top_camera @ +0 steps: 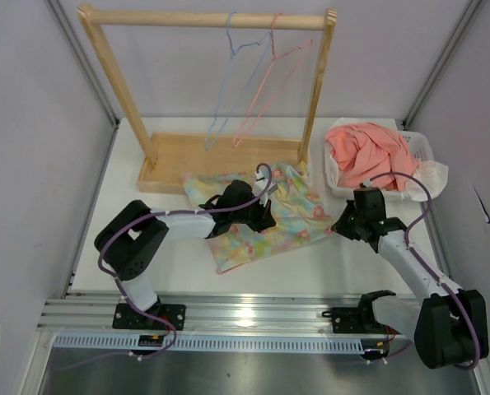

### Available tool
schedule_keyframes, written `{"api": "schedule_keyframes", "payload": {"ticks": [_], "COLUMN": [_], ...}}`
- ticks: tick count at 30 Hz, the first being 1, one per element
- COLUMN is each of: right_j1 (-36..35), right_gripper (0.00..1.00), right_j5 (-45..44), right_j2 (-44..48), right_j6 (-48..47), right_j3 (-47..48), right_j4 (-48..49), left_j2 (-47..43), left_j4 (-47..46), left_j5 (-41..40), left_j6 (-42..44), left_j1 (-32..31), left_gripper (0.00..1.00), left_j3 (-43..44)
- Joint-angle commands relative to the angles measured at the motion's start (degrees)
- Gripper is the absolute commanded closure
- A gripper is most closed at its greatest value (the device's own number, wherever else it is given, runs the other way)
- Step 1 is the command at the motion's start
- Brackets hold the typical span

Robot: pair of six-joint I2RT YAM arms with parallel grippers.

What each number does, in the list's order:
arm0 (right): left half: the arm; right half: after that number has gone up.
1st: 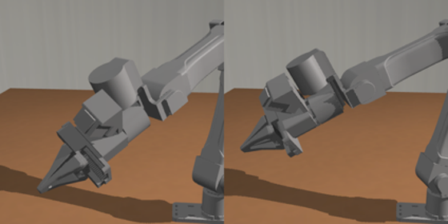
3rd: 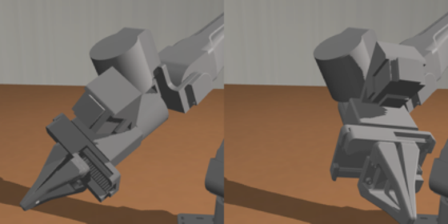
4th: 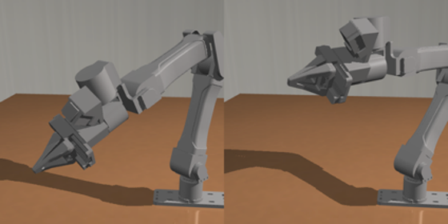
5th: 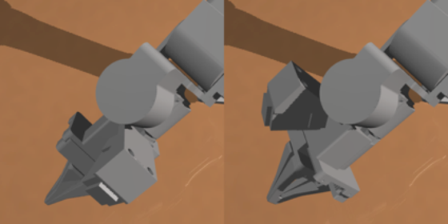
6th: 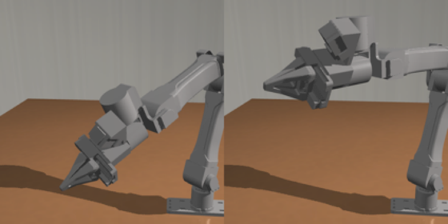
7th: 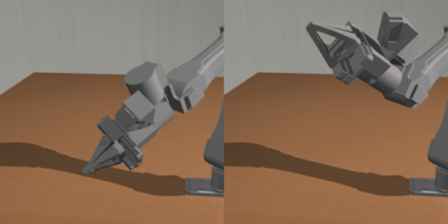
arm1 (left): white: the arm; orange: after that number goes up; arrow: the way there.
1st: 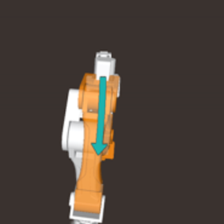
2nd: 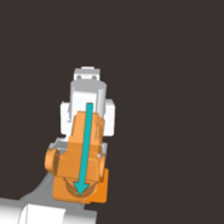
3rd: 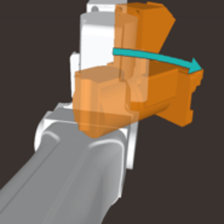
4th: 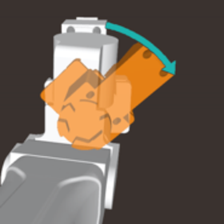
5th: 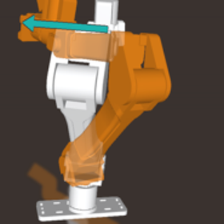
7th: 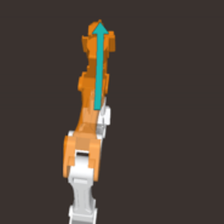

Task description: Place the skirt on the hanger

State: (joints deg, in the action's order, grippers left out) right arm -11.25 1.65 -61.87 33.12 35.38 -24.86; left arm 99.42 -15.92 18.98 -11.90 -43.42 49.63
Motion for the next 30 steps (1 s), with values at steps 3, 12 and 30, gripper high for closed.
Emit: {"api": "schedule_keyframes", "payload": {"ticks": [3,12,30], "right_j1": [3.2,8.3,-14.7], "right_gripper": [0.93,0.94,0.36], "right_j5": [1.2,1.8,-11.4], "right_j2": [-0.7,-4.4,5.9], "right_j6": [-3.9,-6.8,2.5], "right_j3": [5.0,9.4,5.9], "right_j4": [-2.9,-4.7,-9.1], "left_j2": [3.2,3.4,0.7], "left_j4": [11.4,11.4,10.5], "left_j5": [-12.5,-17.0,-12.3], "left_j6": [5.8,4.5,10.1], "left_j1": [1.1,1.9,2.0], "left_gripper": [1.0,1.0,1.0], "left_j3": [-1.4,-2.0,0.7]}}
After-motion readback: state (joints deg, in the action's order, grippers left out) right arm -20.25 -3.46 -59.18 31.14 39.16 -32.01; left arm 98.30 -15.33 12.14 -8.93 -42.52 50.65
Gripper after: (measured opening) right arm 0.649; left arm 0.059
